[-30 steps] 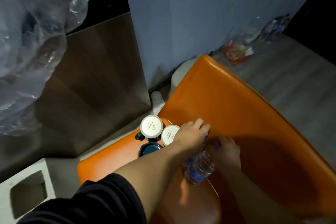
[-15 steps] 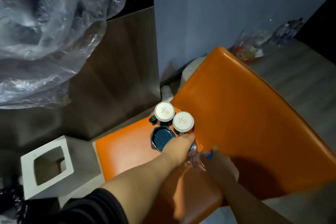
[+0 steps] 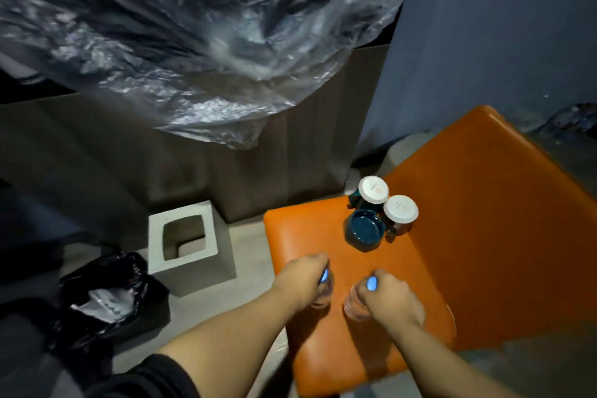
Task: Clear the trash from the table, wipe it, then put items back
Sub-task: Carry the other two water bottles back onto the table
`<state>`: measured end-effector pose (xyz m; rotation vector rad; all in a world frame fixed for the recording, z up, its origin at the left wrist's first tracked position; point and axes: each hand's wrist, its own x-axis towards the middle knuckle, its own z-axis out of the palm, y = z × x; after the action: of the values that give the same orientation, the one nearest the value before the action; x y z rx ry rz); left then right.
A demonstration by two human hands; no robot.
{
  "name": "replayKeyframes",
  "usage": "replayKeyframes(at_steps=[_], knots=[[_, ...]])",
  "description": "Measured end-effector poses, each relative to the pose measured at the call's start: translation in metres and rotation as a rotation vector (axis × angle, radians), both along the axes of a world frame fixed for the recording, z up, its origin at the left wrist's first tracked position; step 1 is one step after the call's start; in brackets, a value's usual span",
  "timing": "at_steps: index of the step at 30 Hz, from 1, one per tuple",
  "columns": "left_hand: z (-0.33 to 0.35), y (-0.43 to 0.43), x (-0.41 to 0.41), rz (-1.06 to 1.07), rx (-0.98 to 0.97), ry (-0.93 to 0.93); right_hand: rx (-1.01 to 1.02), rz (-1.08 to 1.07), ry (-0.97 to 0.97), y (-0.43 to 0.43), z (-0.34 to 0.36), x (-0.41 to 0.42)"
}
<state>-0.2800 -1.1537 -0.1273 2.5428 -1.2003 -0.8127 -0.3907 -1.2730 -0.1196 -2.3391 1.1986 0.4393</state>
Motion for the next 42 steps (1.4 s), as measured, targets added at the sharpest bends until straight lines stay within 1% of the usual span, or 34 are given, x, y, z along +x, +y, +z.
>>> replayKeyframes(at_steps=[4, 6, 10, 15, 18, 22, 27, 29, 33, 38, 42], knots=[[0.011, 0.085, 0.002, 0.114, -0.018, 0.004, -0.004, 0.105, -0.02, 0.071, 0.014, 0.021], [0.02, 0.137, 0.006, 0.21, -0.008, -0.002, 0.008, 0.168, -0.061, 0.118, 0.022, 0.034], [0.039, 0.239, 0.01, 0.477, -0.002, 0.012, 0.051, 0.311, -0.18, 0.206, 0.04, 0.057], [0.076, 0.351, 0.007, 0.826, -0.077, -0.008, 0.141, 0.469, -0.316, 0.304, 0.062, 0.088], [0.095, 0.406, 0.002, 1.015, -0.135, -0.06, 0.2, 0.54, -0.406, 0.356, 0.078, 0.108], [0.121, 0.464, -0.004, 1.232, -0.227, -0.146, 0.264, 0.595, -0.577, 0.414, 0.109, 0.133], [0.154, 0.524, -0.001, 1.458, -0.338, -0.273, 0.448, 0.682, -0.725, 0.475, 0.151, 0.171], [0.167, 0.545, 0.006, 1.534, -0.373, -0.317, 0.543, 0.724, -0.768, 0.5, 0.167, 0.189], [0.193, 0.584, 0.025, 1.687, -0.4, -0.381, 0.62, 0.851, -0.796, 0.547, 0.196, 0.225], [0.216, 0.618, 0.047, 1.709, -0.408, -0.449, 0.701, 0.942, -0.828, 0.596, 0.224, 0.267], [0.236, 0.65, 0.06, 1.73, -0.427, -0.532, 0.706, 1.031, -0.841, 0.638, 0.242, 0.288]])
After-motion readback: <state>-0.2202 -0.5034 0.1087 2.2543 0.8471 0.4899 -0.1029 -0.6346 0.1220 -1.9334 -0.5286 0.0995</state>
